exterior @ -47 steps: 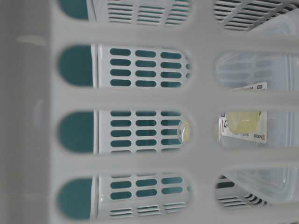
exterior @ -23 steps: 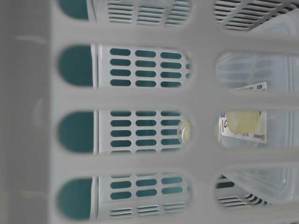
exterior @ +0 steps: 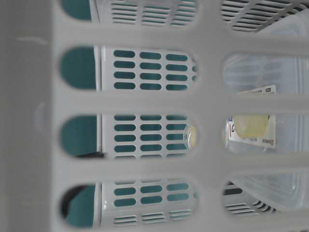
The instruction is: Pick up the cellophane tape from the shopping basket with the left arm.
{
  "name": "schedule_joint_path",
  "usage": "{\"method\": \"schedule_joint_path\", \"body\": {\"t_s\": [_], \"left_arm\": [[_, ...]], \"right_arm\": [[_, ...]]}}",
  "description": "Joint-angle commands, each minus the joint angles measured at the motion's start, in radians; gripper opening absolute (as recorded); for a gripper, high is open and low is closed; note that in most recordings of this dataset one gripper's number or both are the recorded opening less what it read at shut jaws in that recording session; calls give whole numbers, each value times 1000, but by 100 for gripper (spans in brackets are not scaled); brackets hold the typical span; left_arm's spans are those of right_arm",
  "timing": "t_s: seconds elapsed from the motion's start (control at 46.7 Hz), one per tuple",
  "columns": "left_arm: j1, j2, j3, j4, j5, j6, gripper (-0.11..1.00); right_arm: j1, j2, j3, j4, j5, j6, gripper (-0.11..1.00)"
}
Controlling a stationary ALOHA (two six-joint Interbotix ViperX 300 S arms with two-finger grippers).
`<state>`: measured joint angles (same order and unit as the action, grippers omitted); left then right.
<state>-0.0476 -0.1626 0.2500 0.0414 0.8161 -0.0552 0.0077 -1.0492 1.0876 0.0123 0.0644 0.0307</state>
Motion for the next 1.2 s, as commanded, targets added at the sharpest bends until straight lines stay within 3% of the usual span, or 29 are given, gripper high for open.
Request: {"method": "schedule_joint_path", "body": {"t_s": [0.0, 0.171, 0.235, 0.664, 1.177], "left_arm": [[-11, 29, -54, 3, 15, 6, 35], [-25, 118, -103, 3, 20, 14, 83], [-25, 150, -118, 3, 20, 8, 90], [-40, 337, -161, 3, 43, 20, 90], [-32, 391, -150, 3, 37, 49, 90]], "right_arm": [[0, 5, -18, 3, -9, -2, 73], [0, 2, -11, 3, -15, -3, 73], [2, 2, -9, 3, -20, -2, 73], [0, -11, 8, 3, -28, 2, 73], [-6, -21, 26, 3, -49, -2, 73]]}}
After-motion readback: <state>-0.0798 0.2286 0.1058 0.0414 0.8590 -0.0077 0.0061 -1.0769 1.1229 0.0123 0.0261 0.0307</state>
